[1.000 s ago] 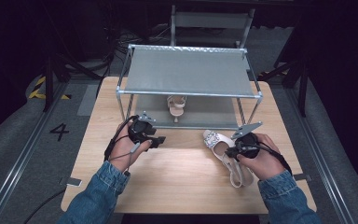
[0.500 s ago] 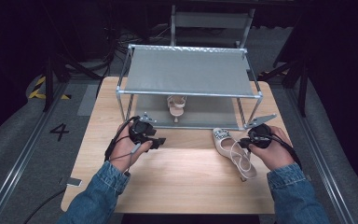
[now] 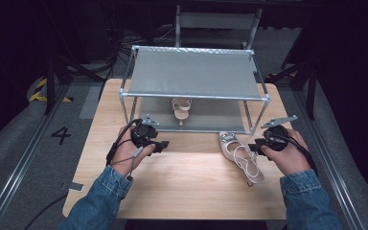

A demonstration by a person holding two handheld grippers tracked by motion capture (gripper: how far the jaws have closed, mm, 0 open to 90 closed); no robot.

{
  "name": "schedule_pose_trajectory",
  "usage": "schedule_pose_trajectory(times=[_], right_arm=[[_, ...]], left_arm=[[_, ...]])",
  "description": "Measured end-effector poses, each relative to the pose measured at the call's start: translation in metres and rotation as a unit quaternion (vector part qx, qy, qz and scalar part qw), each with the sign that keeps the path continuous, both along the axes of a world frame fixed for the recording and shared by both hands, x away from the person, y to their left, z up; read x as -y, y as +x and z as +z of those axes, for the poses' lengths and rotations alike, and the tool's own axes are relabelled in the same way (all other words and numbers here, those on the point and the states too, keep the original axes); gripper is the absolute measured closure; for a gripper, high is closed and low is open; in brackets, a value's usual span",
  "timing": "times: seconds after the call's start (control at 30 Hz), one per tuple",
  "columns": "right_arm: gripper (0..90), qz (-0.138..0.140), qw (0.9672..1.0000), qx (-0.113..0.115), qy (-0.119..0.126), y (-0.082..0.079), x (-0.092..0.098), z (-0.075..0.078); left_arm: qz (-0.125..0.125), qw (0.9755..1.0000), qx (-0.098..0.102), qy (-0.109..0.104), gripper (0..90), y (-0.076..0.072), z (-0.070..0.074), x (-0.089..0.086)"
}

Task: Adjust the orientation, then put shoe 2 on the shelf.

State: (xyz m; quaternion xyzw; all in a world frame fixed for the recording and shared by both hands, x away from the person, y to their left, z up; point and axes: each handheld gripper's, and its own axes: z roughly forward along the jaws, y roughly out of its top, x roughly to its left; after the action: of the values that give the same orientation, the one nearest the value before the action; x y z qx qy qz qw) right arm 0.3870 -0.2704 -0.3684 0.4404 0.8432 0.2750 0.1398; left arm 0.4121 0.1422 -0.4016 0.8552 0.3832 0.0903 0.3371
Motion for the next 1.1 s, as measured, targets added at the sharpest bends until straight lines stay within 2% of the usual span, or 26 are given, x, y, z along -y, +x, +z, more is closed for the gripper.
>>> schedule_pose_trajectory(times=[0.13, 0.2, 0.37, 0.57, 0.7, 0.8, 0.93, 1.1], right_arm=[[61.5, -0.008, 0.9997, -0.014, 0.021, -0.007, -0.003, 0.006], [60.7, -0.007, 0.9996, -0.017, 0.023, -0.01, -0.006, 0.007], [56.5, 0.004, 0.9996, -0.016, 0.023, -0.016, -0.02, 0.006], [56.1, 0.012, 0.9993, -0.032, 0.018, -0.015, -0.03, -0.004], [53.8, 0.018, 0.9989, -0.04, 0.014, -0.013, -0.037, -0.012], [52.0, 0.029, 0.9989, -0.037, 0.003, -0.01, -0.043, -0.021], [52.4, 0.029, 0.9985, -0.046, -0.004, -0.006, -0.047, -0.031], [53.7, 0.026, 0.9984, -0.048, -0.012, -0.002, -0.05, -0.04]], left_arm=[[0.0, 1.0, 0.002, 0.001, 40.0, 0.001, 0.0, 0.0], [-0.001, 1.0, -0.001, 0.003, 39.7, 0.001, 0.0, 0.0], [-0.002, 0.9999, 0.009, 0.005, 38.3, 0.001, 0.001, 0.002], [0.003, 1.0, 0.005, 0.002, 37.9, 0.001, 0.002, -0.001], [0.001, 0.9999, 0.01, 0.003, 37.8, 0.002, 0.002, -0.002], [-0.004, 0.9999, 0.01, 0.002, 37.9, 0.004, 0.0, -0.001], [-0.009, 0.9999, 0.005, 0.008, 37.8, 0.006, 0.0, -0.001], [-0.009, 1.0, 0.003, 0.003, 37.5, 0.007, -0.001, 0.001]])
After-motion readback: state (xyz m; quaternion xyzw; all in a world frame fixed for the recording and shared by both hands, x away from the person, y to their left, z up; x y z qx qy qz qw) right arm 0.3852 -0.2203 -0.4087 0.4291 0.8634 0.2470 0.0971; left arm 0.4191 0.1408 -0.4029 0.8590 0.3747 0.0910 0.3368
